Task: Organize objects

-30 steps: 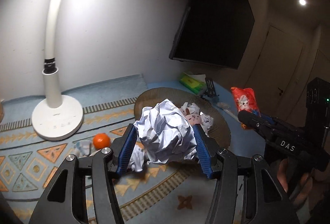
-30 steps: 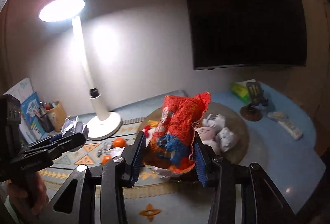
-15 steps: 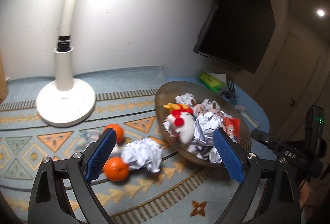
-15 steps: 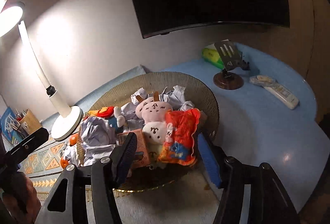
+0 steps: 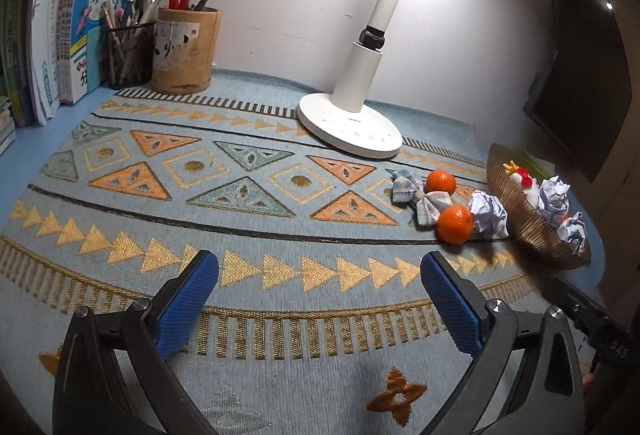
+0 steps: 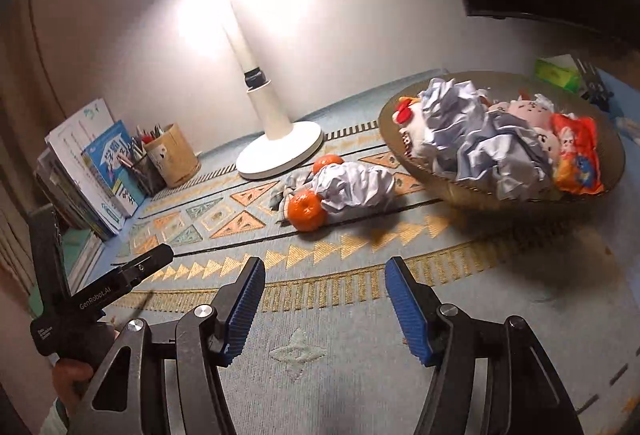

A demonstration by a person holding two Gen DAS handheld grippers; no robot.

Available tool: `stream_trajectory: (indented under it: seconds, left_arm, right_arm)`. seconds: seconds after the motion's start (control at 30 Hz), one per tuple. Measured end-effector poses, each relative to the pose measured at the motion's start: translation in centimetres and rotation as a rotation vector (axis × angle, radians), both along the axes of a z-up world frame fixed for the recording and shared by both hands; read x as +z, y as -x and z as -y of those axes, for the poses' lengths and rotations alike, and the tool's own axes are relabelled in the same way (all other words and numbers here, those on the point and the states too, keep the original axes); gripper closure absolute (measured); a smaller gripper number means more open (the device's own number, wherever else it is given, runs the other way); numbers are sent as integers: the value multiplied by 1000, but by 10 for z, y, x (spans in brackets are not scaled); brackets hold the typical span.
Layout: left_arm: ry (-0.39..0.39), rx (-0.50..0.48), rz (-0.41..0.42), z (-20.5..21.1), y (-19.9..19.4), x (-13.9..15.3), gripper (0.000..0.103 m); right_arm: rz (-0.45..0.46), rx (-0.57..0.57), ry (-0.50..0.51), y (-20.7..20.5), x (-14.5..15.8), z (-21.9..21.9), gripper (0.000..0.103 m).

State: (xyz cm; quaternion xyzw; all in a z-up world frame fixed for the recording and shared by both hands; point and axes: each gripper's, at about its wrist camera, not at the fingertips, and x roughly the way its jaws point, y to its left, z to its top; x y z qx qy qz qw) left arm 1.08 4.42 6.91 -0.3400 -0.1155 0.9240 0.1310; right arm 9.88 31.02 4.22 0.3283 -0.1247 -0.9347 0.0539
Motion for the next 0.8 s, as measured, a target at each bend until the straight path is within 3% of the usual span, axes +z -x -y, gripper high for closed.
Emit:
stream_trajectory:
  seconds: [0.27, 0.5, 0.8]
  left_arm:
    - [-40, -6, 27, 4, 4, -4, 1]
    - [-28, -22, 40, 0, 4, -7, 1]
    - [-29, -23, 57, 0, 6, -9, 1]
  right_arm:
    - [113, -10, -99, 25, -32, 14, 42]
    - [112, -4, -200, 22, -35, 28, 39]
    - [118, 12, -118, 24, -35, 16, 38]
